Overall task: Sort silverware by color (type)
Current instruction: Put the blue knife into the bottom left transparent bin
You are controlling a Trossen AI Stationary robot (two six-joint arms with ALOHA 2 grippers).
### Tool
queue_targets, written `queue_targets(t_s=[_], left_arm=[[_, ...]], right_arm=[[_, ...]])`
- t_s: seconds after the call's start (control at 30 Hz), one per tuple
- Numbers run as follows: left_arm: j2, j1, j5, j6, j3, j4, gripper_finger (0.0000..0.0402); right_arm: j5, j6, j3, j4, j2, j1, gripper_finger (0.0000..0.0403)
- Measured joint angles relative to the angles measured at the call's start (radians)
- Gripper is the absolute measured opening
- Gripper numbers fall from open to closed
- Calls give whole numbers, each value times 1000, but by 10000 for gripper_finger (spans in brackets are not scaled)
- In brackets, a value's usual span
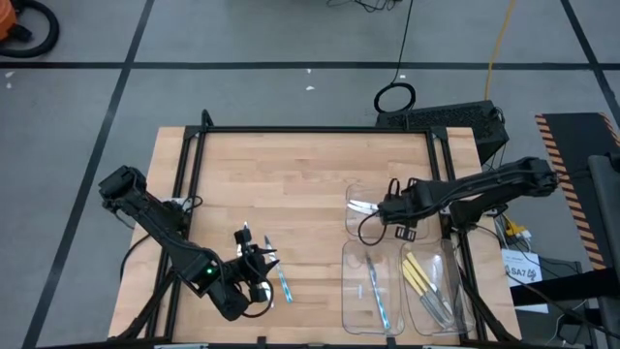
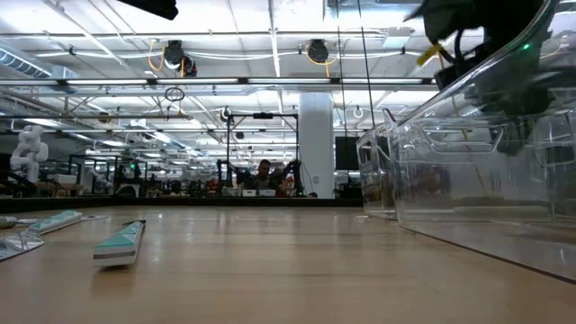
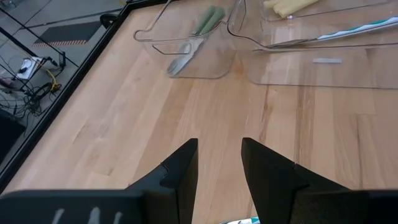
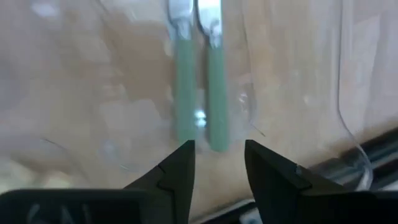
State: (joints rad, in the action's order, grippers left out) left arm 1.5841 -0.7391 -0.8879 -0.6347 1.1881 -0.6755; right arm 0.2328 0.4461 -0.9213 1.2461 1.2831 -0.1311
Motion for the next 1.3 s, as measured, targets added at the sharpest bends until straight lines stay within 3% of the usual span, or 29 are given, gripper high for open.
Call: queue_targets(t_s=[0.3,0.6,0.77,0.93,1.03,1.17,1.3], left_arm=[[0,0,10,1,0,0,131],[0,-4,108,43,0,-15,131],[0,-2,227,114,0,-33,132],[23,8,268,188,0,-32,160],[57,18,266,258,0,-26,200],[97,25,257,403,-1,-22,242],[130,27,259,436,0,-24,252]], right_arm=[[63,143,-184,-88,-52,-152,136],[327,102,-229,-438,-43,-378,136],[428,35,-229,-595,22,-464,136],[445,-57,-229,-721,146,-518,136],[375,-137,-247,-748,201,-525,136],[350,-155,-279,-745,225,-526,136],[343,-153,-298,-746,227,-526,136]])
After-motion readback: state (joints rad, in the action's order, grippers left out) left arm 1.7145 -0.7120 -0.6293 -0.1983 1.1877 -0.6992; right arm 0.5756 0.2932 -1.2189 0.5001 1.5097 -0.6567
